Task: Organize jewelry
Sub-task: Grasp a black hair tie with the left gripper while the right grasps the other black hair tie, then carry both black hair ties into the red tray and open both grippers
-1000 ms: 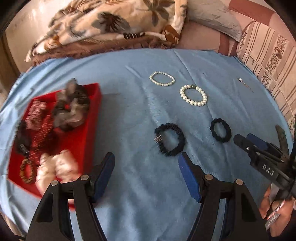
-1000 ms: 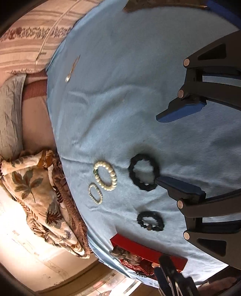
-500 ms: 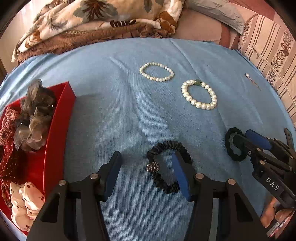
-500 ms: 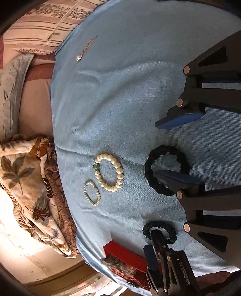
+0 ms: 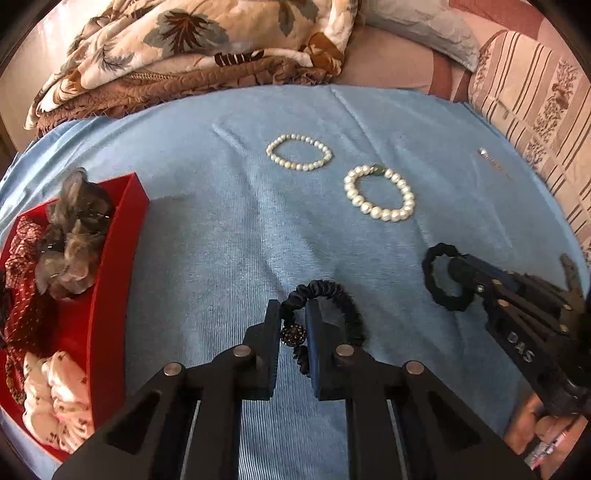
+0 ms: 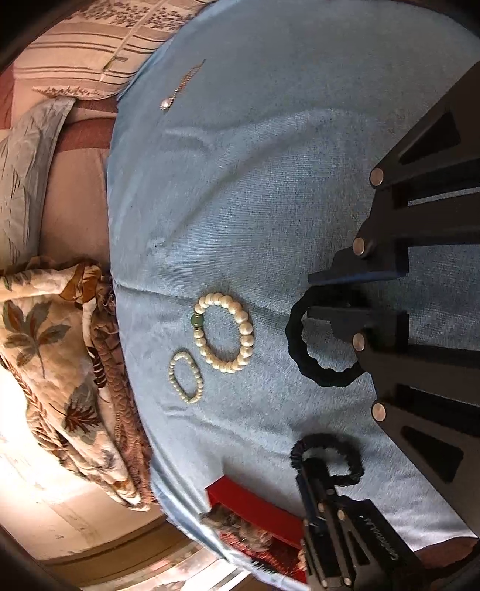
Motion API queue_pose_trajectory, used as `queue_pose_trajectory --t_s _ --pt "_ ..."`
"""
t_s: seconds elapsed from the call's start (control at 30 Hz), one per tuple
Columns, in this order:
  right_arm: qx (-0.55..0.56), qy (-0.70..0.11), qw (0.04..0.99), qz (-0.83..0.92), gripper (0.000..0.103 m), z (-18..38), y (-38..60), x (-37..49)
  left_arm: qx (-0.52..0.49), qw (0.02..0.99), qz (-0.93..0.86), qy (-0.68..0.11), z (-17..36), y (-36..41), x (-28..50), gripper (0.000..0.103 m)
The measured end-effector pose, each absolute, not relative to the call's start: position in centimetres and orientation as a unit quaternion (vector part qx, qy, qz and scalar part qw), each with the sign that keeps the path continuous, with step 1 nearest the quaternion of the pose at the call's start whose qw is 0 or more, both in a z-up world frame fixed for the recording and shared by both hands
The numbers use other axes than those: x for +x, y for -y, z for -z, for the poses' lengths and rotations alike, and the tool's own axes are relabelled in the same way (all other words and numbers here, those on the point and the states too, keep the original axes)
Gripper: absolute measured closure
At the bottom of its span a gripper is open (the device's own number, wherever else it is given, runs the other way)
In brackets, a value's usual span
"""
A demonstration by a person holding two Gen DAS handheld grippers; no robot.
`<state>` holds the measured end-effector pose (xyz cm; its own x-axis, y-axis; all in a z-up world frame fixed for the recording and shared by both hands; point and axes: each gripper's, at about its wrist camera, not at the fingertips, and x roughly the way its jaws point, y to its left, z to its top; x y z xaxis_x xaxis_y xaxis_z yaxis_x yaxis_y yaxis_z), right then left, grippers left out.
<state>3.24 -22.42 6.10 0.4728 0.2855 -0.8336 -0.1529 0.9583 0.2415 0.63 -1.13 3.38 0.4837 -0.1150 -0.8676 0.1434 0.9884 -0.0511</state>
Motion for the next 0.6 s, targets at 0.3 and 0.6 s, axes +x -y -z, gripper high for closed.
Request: queue_pose_trajectory --t_s 0.3,0.6 --pt "0.099 -0.482 0.863 -0.115 0.092 -7.4 23.5 1.6 -0.010 0.876 0.095 -0.473 -8.0 0.3 -3.6 0.090" --pt "0.114 -0.484 0.862 -0.099 0.092 -8.1 24.2 -1.2 -0.002 0.897 0.066 -0.438 -11.6 -2.7 -8.5 0.090"
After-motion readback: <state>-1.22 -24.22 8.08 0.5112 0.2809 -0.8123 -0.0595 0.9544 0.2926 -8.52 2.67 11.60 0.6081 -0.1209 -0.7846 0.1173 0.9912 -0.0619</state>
